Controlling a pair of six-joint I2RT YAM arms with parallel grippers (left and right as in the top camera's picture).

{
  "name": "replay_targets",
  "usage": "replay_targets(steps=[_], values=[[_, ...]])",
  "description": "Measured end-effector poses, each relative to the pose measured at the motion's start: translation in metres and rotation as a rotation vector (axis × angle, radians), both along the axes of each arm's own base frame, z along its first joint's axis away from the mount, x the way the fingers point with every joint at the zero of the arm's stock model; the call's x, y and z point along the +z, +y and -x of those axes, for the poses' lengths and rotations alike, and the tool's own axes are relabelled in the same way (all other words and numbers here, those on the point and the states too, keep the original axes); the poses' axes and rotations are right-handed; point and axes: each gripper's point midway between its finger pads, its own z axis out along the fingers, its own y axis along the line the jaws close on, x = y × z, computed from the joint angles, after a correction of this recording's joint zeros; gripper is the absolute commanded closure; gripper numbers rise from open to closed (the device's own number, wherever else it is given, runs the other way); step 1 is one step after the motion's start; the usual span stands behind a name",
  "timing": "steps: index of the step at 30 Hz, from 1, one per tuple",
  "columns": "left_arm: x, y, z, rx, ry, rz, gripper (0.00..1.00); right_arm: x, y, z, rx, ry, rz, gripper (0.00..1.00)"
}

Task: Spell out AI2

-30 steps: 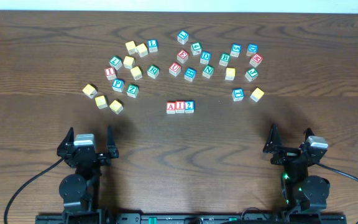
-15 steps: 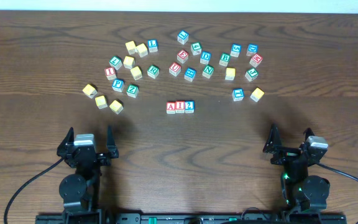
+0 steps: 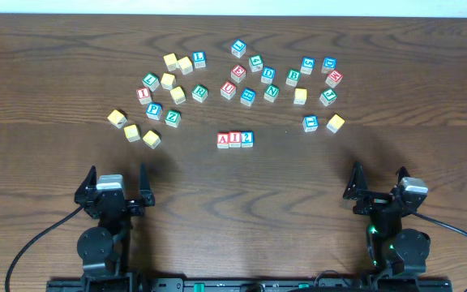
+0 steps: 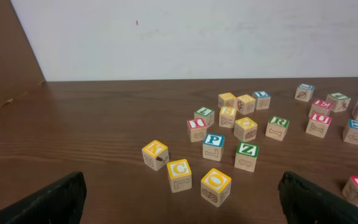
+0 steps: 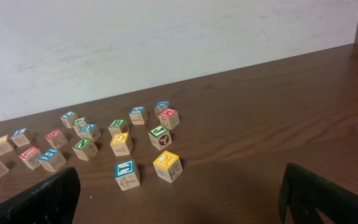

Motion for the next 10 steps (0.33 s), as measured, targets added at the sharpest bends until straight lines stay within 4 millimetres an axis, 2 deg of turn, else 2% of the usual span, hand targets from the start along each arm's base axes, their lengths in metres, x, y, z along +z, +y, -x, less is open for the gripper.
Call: replay_targets(steps=[10], values=[[0.0000, 0.0001, 0.0000, 0.000, 0.000, 0.000, 0.02, 0.0000, 0.0000, 0.0000, 0.000, 0.000, 0.000, 0.01]])
